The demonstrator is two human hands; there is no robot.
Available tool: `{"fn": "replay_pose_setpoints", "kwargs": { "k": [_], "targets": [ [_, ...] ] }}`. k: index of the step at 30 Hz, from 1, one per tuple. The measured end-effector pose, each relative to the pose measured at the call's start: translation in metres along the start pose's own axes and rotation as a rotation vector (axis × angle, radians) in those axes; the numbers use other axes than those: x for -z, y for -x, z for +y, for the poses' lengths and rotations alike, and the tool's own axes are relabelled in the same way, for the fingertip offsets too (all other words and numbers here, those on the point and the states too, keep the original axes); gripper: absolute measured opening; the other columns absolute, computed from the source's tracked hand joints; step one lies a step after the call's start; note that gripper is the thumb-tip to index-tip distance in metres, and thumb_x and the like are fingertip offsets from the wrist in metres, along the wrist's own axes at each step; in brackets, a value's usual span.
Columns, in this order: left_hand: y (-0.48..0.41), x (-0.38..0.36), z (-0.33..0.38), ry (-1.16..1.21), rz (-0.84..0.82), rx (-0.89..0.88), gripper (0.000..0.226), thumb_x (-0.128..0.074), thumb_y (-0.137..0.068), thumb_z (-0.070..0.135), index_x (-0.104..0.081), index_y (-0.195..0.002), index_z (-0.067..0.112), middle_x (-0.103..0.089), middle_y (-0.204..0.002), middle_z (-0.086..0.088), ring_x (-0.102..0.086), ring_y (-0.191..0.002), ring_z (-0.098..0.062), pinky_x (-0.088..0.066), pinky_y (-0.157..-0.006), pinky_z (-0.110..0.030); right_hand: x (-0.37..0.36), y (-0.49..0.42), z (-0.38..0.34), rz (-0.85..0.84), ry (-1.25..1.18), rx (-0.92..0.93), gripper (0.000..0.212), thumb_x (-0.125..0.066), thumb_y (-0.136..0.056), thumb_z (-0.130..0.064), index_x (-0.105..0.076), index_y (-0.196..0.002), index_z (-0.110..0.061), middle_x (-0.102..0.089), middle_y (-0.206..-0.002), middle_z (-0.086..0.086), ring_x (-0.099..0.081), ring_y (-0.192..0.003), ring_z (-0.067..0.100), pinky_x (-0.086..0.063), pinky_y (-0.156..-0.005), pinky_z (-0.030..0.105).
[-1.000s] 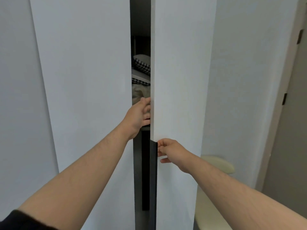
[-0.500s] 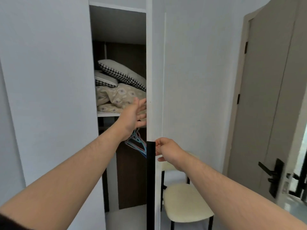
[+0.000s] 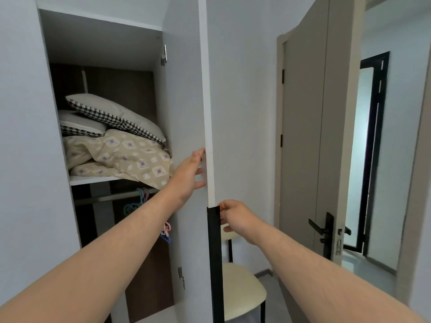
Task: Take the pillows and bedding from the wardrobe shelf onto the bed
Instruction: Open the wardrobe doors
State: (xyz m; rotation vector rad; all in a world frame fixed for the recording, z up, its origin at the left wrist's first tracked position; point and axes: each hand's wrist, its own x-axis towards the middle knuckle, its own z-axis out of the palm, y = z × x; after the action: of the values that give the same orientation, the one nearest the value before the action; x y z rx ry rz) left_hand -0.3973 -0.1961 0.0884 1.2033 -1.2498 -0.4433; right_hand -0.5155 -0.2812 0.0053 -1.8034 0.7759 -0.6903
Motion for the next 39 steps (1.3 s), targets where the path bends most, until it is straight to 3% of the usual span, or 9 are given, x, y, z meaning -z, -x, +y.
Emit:
{"fn": "replay_pose_setpoints", "kwargs": {
  "k": [3, 7, 11, 15, 22, 26, 30, 36, 39],
  "targets": [
    [-0.003, -0.002, -0.004, -0.038, -0.021, -0.056, 0.046, -0.020, -0.101, 0.043, -0.038, -0.140, 0.027, -0.047, -0.133, 0.009, -0.044, -0.127, -0.022, -0.045, -0.099, -0.044, 0.002, -0.003, 0.003, 0.018, 0.009, 0.011, 0.028, -0.038, -0.083, 0.003, -0.060, -0.079, -0.014, -0.063, -0.080, 0.004, -0.057, -0.074, 0.018, -0.043, -0.064, 0.029],
    [-0.001, 0.008, -0.013, -0.104, -0.006, -0.077, 0.052, -0.021, -0.101, 0.043, -0.034, -0.147, 0.022, -0.039, -0.145, -0.002, -0.041, -0.130, -0.022, -0.043, -0.101, -0.042, -0.002, -0.001, 0.006, 0.131, 0.168, 0.127, 0.026, -0.043, -0.088, -0.003, -0.065, -0.102, -0.005, -0.062, -0.094, 0.004, -0.055, -0.086, 0.018, -0.047, -0.076, 0.033],
    [0.007, 0.046, -0.021, -0.205, 0.158, -0.197, 0.050, -0.037, -0.098, 0.043, -0.040, -0.142, 0.018, -0.044, -0.141, 0.000, -0.043, -0.128, -0.014, -0.041, -0.102, -0.033, -0.010, 0.011, -0.013, 0.503, 0.367, 0.608, 0.038, -0.048, -0.091, -0.014, -0.053, -0.128, -0.017, -0.056, -0.116, -0.004, -0.053, -0.105, 0.009, -0.045, -0.088, 0.024],
    [0.030, 0.121, -0.026, -0.520, 0.397, -0.297, 0.050, -0.045, -0.092, 0.042, -0.042, -0.139, 0.024, -0.045, -0.132, 0.012, -0.045, -0.117, 0.001, -0.037, -0.090, -0.016, -0.044, 0.013, -0.053, 0.456, 0.438, 1.021, 0.030, -0.046, -0.085, -0.017, -0.060, -0.111, -0.011, -0.062, -0.103, 0.001, -0.054, -0.096, 0.010, -0.044, -0.084, 0.016],
    [0.076, 0.236, -0.049, -0.785, 0.629, -0.148, 0.056, -0.052, -0.094, 0.028, -0.031, -0.146, 0.029, -0.031, -0.149, 0.013, -0.033, -0.134, -0.012, -0.031, -0.110, -0.038, -0.151, -0.023, -0.076, 0.131, 0.411, 0.950, 0.040, -0.051, -0.089, -0.019, -0.055, -0.128, -0.024, -0.048, -0.117, -0.022, -0.037, -0.111, -0.019, -0.028, -0.090, 0.000],
    [0.079, 0.288, -0.069, -0.911, 0.689, -0.061, 0.066, -0.053, -0.094, 0.028, -0.021, -0.151, 0.026, -0.014, -0.160, 0.006, -0.013, -0.145, -0.011, -0.014, -0.110, -0.027, -0.209, -0.063, -0.083, 0.041, 0.476, 0.948, 0.048, -0.051, -0.090, -0.015, -0.049, -0.138, -0.018, -0.051, -0.137, -0.007, -0.037, -0.126, -0.001, -0.016, -0.101, 0.004],
    [0.059, 0.336, -0.096, -0.996, 0.674, -0.034, 0.072, -0.054, -0.093, 0.033, -0.014, -0.152, 0.027, -0.002, -0.161, 0.008, -0.005, -0.146, -0.014, -0.013, -0.112, -0.031, -0.264, -0.115, -0.091, -0.009, 0.537, 0.937, 0.052, -0.049, -0.092, -0.015, -0.043, -0.143, -0.018, -0.044, -0.144, -0.005, -0.033, -0.132, 0.005, -0.007, -0.097, -0.002],
    [-0.010, 0.410, -0.138, -1.136, 0.696, -0.099, 0.083, -0.058, -0.090, 0.035, -0.005, -0.153, 0.021, 0.014, -0.158, 0.006, 0.011, -0.146, -0.015, -0.005, -0.114, -0.034, -0.332, -0.206, -0.104, -0.064, 0.637, 0.844, 0.055, -0.046, -0.094, -0.019, -0.033, -0.148, -0.018, -0.034, -0.152, -0.005, -0.028, -0.137, 0.008, -0.018, -0.106, 0.016],
    [-0.048, 0.432, -0.155, -1.170, 0.692, -0.142, 0.085, -0.058, -0.089, 0.032, -0.004, -0.152, 0.013, 0.014, -0.157, 0.001, 0.015, -0.143, -0.013, -0.003, -0.116, -0.036, -0.349, -0.246, -0.110, -0.047, 0.677, 0.804, 0.057, -0.046, -0.095, -0.016, -0.031, -0.150, -0.016, -0.032, -0.154, -0.004, -0.025, -0.139, 0.009, -0.014, -0.102, 0.014]
  ]
}}
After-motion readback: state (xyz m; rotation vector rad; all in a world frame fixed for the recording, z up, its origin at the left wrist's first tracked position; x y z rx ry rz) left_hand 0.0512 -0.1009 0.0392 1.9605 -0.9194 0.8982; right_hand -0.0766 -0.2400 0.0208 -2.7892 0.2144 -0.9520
